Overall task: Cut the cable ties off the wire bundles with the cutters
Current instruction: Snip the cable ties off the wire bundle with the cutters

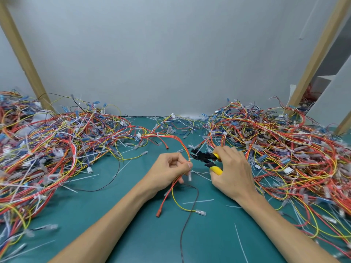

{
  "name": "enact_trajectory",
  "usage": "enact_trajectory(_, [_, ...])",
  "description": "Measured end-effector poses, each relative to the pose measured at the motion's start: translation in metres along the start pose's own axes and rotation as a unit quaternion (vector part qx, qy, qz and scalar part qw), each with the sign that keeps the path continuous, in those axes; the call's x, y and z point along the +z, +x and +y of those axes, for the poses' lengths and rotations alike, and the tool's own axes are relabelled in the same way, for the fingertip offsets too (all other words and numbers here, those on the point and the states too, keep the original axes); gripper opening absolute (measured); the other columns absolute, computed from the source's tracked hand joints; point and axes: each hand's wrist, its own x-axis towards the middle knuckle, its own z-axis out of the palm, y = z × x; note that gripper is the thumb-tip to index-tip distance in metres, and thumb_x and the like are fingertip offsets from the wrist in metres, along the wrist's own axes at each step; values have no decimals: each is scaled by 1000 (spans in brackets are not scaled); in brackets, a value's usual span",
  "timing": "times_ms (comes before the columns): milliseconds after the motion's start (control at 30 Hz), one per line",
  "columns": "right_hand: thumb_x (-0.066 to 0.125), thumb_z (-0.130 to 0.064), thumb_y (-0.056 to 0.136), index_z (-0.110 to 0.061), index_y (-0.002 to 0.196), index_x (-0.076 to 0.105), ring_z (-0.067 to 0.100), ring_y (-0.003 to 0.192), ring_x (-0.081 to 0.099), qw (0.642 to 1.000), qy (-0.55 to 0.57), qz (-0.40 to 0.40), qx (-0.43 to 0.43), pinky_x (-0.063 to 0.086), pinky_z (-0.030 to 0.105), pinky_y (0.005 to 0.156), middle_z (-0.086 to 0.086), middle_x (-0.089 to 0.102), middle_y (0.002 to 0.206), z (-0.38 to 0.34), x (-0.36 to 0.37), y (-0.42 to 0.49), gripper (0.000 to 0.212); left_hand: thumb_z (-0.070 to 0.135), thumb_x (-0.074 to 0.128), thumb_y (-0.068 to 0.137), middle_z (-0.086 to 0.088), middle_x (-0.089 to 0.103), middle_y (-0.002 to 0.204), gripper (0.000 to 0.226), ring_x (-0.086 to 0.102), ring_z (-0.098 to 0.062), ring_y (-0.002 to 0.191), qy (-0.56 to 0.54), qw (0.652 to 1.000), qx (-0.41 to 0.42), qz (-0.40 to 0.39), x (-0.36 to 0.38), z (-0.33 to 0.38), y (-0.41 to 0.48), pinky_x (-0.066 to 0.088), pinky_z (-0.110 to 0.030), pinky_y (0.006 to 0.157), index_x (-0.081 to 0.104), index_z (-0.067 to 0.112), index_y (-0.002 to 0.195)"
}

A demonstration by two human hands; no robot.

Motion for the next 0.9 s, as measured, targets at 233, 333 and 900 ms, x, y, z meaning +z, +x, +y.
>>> enact_trajectory(233, [72, -18, 64, -17, 87, 56, 22, 73, 46, 999, 23, -36, -27, 39, 34, 68, -5, 51, 77, -1, -1, 1, 28, 11, 66, 91, 2, 67, 63, 23, 55, -14, 51, 4, 1000, 2, 3, 1, 0, -1, 47, -21, 54, 58, 14, 69])
enact_trajectory(333, [65, -22, 66, -22, 76, 48, 22, 65, 42, 999, 27, -40, -22, 31, 30, 58, -9, 45, 67, -3, -3, 0, 20, 11, 66, 91, 1, 67, 64, 23, 55, -15, 52, 6, 1000, 0, -2, 1, 0, -1, 47, -23, 54, 58, 13, 70])
enact_trajectory(900, [72, -21, 71, -17, 86, 50, 23, 71, 42, 996, 20, 50, 74, 32, 34, 61, -3, 45, 76, 6, 5, 3, 27, 10, 66, 90, -2, 67, 66, 18, 54, -14, 51, -7, 1000, -4, -13, 0, 2, -1, 48, -20, 53, 62, 10, 73])
